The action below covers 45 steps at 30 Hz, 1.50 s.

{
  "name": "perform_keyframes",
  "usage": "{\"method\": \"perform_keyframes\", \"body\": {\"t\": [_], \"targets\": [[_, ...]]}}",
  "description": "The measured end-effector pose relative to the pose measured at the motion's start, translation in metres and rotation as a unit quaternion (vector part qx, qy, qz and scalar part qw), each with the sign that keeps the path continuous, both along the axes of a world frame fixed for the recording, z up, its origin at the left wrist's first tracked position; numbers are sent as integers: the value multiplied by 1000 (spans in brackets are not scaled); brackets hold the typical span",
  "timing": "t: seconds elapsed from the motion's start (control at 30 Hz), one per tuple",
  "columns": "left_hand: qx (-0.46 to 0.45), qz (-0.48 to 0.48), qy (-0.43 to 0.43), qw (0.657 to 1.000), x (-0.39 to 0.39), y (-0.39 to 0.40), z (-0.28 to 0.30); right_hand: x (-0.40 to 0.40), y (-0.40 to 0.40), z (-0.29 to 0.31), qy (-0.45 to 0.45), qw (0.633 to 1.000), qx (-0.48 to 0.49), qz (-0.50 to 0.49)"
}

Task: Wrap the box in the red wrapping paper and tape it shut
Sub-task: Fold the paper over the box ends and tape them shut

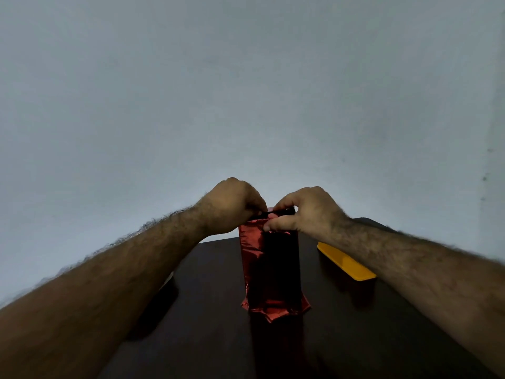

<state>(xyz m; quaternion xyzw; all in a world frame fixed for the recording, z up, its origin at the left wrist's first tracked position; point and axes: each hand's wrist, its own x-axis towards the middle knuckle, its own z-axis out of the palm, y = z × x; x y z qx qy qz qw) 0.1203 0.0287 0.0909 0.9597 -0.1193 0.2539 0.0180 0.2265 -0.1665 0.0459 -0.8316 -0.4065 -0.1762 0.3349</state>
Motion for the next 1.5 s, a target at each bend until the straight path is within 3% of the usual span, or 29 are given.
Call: {"method": "perform_keyframes", "body": {"t": [0.17, 0.53, 0.63, 0.8, 1.03, 1.2, 1.5], "targets": [[37, -11, 4, 999, -3, 5, -8, 0, 4, 6, -52, 996, -70, -24], [-119, -40, -4, 992, -9, 21, -27, -4, 8, 8, -112, 989, -90, -34], [-136, -23, -7, 990, -5, 24, -32, -1, 5, 9, -100, 990, -90, -35], [-79, -50, -45, 995, -3, 25, -40, 3, 1, 13, -66, 994, -89, -13], [-102, -37, -87, 990, -4, 25, -47, 4, 3, 10, -51, 996, -67, -6], [-58, -29, -104, 992, -5, 18, -48, 10, 1, 6, -24, 999, -25, 5], [-189, -29, -90, 978, 4, 18, -57, 12, -7, 8, -23, 999, -42, 10]]}}
